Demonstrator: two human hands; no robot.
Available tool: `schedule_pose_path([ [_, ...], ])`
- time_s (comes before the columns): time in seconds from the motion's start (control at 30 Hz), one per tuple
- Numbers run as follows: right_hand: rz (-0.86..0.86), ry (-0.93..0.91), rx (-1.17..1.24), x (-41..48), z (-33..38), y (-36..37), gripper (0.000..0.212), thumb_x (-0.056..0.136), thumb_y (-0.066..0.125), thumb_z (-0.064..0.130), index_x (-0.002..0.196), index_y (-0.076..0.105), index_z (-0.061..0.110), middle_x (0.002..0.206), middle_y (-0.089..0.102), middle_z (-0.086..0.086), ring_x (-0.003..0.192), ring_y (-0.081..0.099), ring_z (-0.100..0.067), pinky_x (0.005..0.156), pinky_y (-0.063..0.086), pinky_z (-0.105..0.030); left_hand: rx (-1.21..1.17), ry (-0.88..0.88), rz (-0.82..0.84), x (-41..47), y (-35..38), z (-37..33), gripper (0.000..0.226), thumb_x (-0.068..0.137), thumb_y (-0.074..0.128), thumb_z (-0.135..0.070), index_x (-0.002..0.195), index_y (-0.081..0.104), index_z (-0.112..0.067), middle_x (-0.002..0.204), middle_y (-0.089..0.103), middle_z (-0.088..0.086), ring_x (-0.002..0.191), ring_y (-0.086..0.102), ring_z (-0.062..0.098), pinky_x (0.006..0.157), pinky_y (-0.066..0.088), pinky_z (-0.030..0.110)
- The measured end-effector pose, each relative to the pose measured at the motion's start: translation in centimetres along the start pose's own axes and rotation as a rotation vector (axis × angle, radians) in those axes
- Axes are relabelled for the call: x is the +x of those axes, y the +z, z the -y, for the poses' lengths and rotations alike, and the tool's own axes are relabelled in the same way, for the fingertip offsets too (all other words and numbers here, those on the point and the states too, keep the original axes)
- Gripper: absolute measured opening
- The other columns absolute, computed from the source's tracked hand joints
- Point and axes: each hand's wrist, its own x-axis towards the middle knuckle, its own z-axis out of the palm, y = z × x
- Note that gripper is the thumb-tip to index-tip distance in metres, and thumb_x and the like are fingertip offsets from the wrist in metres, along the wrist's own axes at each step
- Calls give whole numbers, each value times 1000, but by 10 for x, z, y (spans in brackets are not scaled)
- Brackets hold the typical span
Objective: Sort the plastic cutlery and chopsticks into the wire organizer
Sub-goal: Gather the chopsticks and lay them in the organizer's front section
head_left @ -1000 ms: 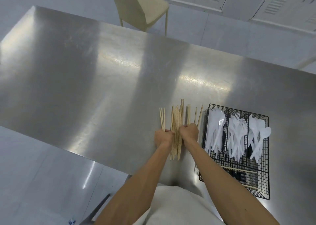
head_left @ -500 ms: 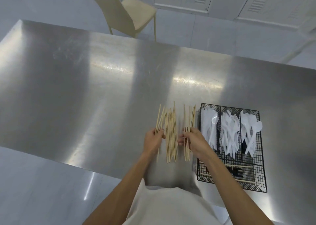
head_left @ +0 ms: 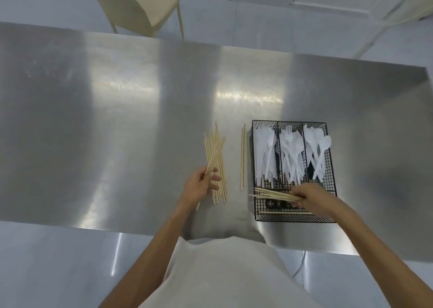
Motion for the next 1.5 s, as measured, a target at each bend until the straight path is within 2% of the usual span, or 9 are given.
schedule_pose_path([
  [0.1, 4, 34, -208, -5, -28, 14, 17, 93, 64, 11, 89, 73, 25, 88, 69, 7, 85, 63, -17, 78, 48, -29, 111, 53, 40, -1, 4, -2, 16, 104, 51, -12, 101, 65, -19, 92, 73, 7, 69, 72, 20, 72, 58, 38],
  [0.3, -236, 54, -241, -5, -32, 46, 45, 91, 56, -3, 121, 73, 26, 110, 75, -1, 99, 70, -21, 84, 57, -35, 381, 177, 201, -3, 29, -9, 16, 102, 54, -14, 107, 69, -15, 94, 73, 5, 74, 72, 23, 74, 58, 31],
  [0.5, -326, 80, -313, -2, -23, 55, 48, 91, 58, -4, 126, 70, 27, 115, 71, -3, 104, 68, -24, 87, 56, -37, 452, 232, 254, -6, 48, -16, 19, 103, 53, -13, 107, 70, -8, 94, 73, 4, 76, 71, 19, 66, 54, 14],
  [0.77, -366, 20, -172, 1, -25, 65, 48, 89, 58, -8, 125, 72, 21, 115, 71, -5, 103, 66, -22, 92, 55, -35, 562, 260, 317, -5, 59, -22, 22, 103, 52, -13, 113, 71, -12, 94, 72, 3, 83, 70, 22, 81, 60, 34],
  [1.0, -507, -128, -78, -1, -30, 79, 33, 95, 62, 1, 124, 73, 13, 120, 71, -7, 108, 61, -22, 94, 50, -30, 932, 441, 403, -3, 85, -35, 19, 103, 51, -19, 97, 67, -13, 83, 70, 3, 72, 64, 25, 70, 55, 43],
  [1.13, -638, -64, 225, -15, -35, 79, 34, 92, 68, 3, 125, 70, 11, 117, 73, -4, 108, 66, -19, 100, 54, -40, 1149, 518, 424, 1, 109, -37, 16, 104, 47, -18, 96, 60, -15, 80, 65, 5, 71, 63, 25, 70, 57, 44],
  [1.23, -726, 21, 479, -30, -37, 73, 52, 91, 70, 1, 139, 57, 13, 114, 69, 5, 101, 66, -5, 95, 55, -29, 1243, 548, 472, 0, 132, -39, 13, 102, 49, -12, 101, 61, -11, 86, 67, 10, 79, 67, 30, 73, 59, 46],
  [1.37, -746, -10, 335, -41, -44, 66, 61, 93, 65, 0, 149, 44, 9, 128, 58, 2, 114, 59, -14, 105, 46, -34, 1257, 577, 566, -8, 169, -42, 10, 100, 49, -4, 100, 59, -7, 89, 66, 13, 82, 68, 33, 74, 59, 49],
  [1.5, -760, 11, 52, -42, -64, 58, 38, 92, 65, -3, 130, 65, 3, 117, 67, -19, 99, 65, -35, 90, 55, -43, 1266, 619, 606, -13, 199, -42, 14, 99, 48, -2, 107, 59, -3, 99, 66, 20, 89, 67, 39, 71, 55, 45],
])
